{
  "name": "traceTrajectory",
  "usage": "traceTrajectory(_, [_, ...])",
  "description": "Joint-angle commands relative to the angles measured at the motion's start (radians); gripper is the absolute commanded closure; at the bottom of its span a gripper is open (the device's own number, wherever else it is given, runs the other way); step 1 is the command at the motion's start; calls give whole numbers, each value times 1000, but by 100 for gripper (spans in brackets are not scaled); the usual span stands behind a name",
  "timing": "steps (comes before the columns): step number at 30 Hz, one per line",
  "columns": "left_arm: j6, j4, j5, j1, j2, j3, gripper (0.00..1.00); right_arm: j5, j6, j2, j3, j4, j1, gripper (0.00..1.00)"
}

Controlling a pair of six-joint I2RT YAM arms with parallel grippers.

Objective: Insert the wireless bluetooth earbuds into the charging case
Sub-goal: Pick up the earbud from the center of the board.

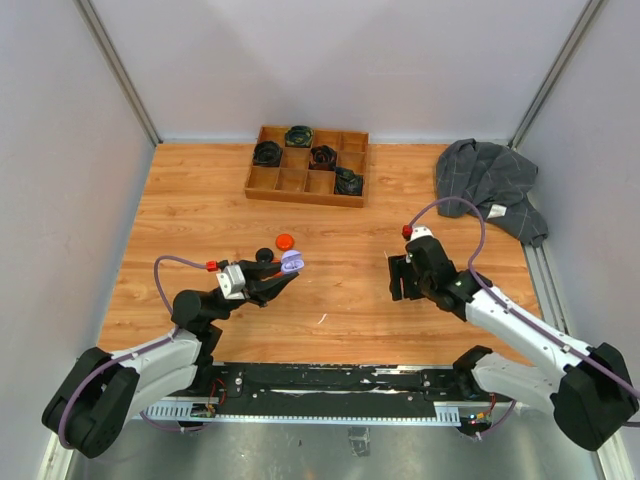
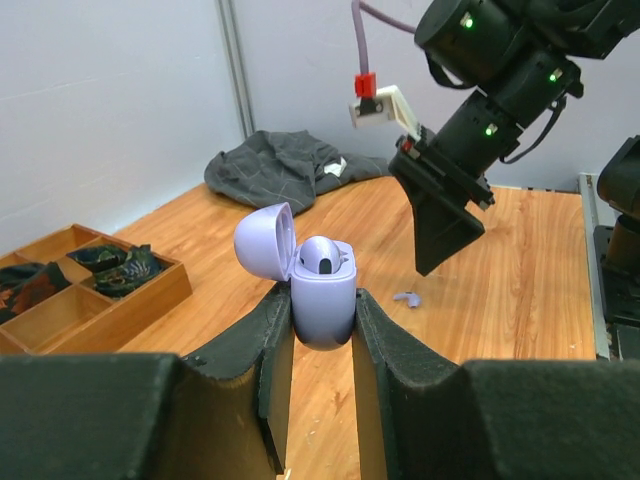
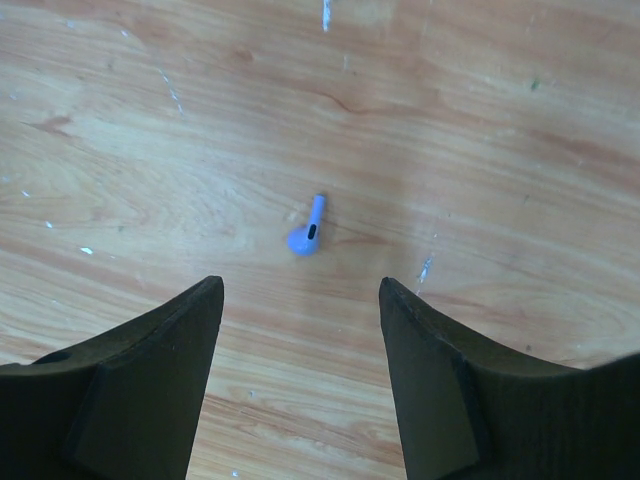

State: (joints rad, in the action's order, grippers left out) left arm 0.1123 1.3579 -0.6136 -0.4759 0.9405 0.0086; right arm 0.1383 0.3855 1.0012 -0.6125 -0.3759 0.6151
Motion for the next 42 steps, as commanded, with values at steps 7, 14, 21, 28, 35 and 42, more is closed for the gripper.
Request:
traceTrajectory(7, [-13, 19, 7, -8, 7, -35, 100, -106, 25, 158, 29, 47, -67, 35])
traceTrajectory(14, [-12, 18, 5, -8, 11, -33, 100, -156, 26, 275, 17, 90, -76, 36])
traceTrajectory(21, [-12, 16, 3, -8, 11, -32, 100, -230, 34, 329, 3, 109, -76, 37])
traceTrajectory(28, [-11, 15, 3, -8, 12, -32, 100, -335, 62, 359, -28, 133, -71, 39])
traceTrajectory(35, [-10, 13, 0, -7, 12, -30, 100, -371, 74, 392, -82, 150, -41, 40])
traceTrajectory(42, [-8, 8, 2, -8, 2, -30, 100, -369, 32, 459, -140, 149, -16, 41])
